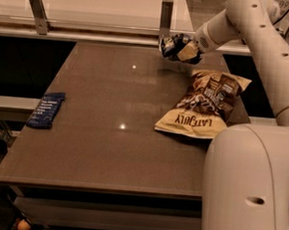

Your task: Move blue chip bag near rxbar blueberry

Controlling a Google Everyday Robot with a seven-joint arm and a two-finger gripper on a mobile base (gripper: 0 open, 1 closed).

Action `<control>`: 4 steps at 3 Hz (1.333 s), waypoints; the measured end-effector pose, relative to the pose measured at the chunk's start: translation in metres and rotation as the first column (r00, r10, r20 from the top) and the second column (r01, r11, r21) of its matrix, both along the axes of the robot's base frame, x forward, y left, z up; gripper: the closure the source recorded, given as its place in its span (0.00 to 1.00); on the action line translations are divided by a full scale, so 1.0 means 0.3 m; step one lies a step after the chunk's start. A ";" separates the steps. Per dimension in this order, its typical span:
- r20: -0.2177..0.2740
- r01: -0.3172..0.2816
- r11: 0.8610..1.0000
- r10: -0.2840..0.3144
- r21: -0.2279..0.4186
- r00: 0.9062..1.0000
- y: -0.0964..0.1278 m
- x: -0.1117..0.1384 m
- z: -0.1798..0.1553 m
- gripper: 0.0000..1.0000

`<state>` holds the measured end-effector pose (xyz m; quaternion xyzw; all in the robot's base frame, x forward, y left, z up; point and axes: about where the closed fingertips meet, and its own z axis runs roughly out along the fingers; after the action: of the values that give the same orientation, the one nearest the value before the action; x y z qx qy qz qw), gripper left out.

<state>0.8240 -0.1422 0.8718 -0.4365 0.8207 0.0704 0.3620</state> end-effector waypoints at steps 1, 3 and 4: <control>0.064 -0.010 0.999 0.013 -0.038 0.998 -0.002 -0.074 0.160 1.00; 0.122 -0.094 0.992 0.103 -0.079 0.987 0.081 -0.236 0.322 1.00; 0.107 -0.181 0.978 0.192 -0.109 0.975 0.174 -0.345 0.335 1.00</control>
Offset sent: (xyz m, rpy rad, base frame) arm -0.0856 0.0057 0.1247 -0.0773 -0.1831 0.0501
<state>0.7205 -0.0900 0.9722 -0.5323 0.7558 0.0379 0.3794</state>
